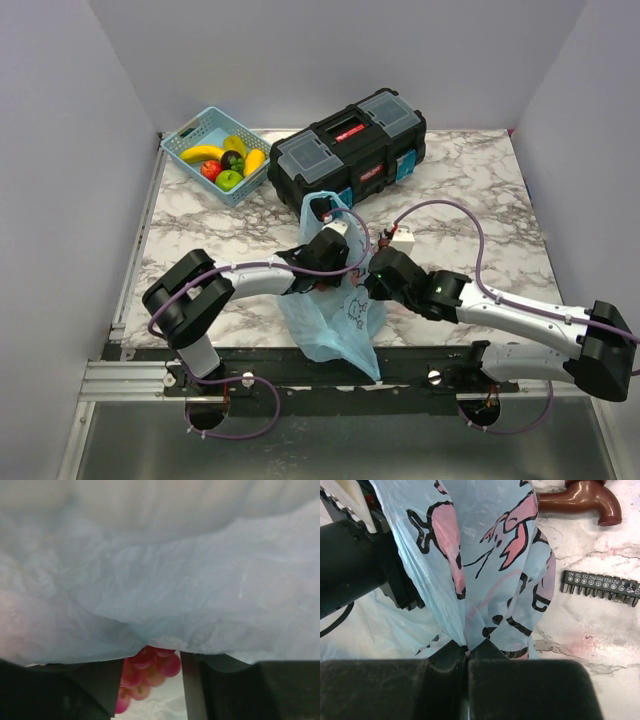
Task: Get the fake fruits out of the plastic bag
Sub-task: Take out the fake fruit from the plastic bag.
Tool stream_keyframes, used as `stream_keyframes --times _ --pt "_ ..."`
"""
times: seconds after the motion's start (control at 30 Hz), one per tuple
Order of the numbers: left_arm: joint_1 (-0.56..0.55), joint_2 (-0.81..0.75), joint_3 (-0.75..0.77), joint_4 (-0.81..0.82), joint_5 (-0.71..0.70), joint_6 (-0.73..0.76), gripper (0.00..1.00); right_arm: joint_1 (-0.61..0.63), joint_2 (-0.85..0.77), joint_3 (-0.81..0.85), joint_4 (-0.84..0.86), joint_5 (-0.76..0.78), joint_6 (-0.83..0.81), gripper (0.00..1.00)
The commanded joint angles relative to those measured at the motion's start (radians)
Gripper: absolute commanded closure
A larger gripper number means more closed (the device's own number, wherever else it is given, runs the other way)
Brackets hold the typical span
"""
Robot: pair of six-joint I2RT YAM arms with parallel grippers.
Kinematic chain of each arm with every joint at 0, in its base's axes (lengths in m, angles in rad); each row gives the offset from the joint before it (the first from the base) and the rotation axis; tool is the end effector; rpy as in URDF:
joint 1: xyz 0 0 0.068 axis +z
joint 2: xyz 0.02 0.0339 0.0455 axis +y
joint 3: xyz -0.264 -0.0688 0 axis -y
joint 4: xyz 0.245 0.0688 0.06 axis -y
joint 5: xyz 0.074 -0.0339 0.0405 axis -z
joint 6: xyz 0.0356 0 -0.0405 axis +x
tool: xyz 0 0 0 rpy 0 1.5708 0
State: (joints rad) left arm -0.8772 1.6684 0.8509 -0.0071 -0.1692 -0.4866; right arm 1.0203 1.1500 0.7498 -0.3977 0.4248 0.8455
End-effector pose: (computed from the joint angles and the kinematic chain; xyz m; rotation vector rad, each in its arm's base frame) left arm 0.2163 -0.2508 0.1585 0.3916 2.3945 -0.4386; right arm 0.1357 0.1930 0.2381 0.0003 2.3251 0.4597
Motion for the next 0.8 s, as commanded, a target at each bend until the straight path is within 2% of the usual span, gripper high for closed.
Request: stream_keyframes --times 0.0,0.1,0.23,0.53,0.63,0.77 --pt "0.003 0.010 -0.013 -0.045 0.056 0.007 0.62 0.006 -0.010 -0.019 0.014 -0.016 0.023 0.99" --pt "0.003 -0.026 -0.002 -0.065 0.093 0.019 0.82 0.008 -0.010 -0.025 0.011 -0.013 0.031 0.99" --pt "0.001 -0.111 -0.008 -0.065 0.251 0.021 0.94 0.008 -0.007 -0.036 0.016 -0.014 0.036 0.99" --pt "0.001 -0.318 -0.075 -0.018 0.593 0.056 0.98 0.008 -0.027 -0.016 -0.057 0.040 0.069 0.99" --pt "0.001 -0.395 -0.102 -0.012 0.640 0.056 1.00 0.008 -0.034 -0.031 -0.055 0.067 0.068 0.99" --pt "0.001 -0.495 -0.115 -0.055 0.635 0.100 1.00 0.008 -0.036 -0.016 -0.112 0.082 0.094 0.99"
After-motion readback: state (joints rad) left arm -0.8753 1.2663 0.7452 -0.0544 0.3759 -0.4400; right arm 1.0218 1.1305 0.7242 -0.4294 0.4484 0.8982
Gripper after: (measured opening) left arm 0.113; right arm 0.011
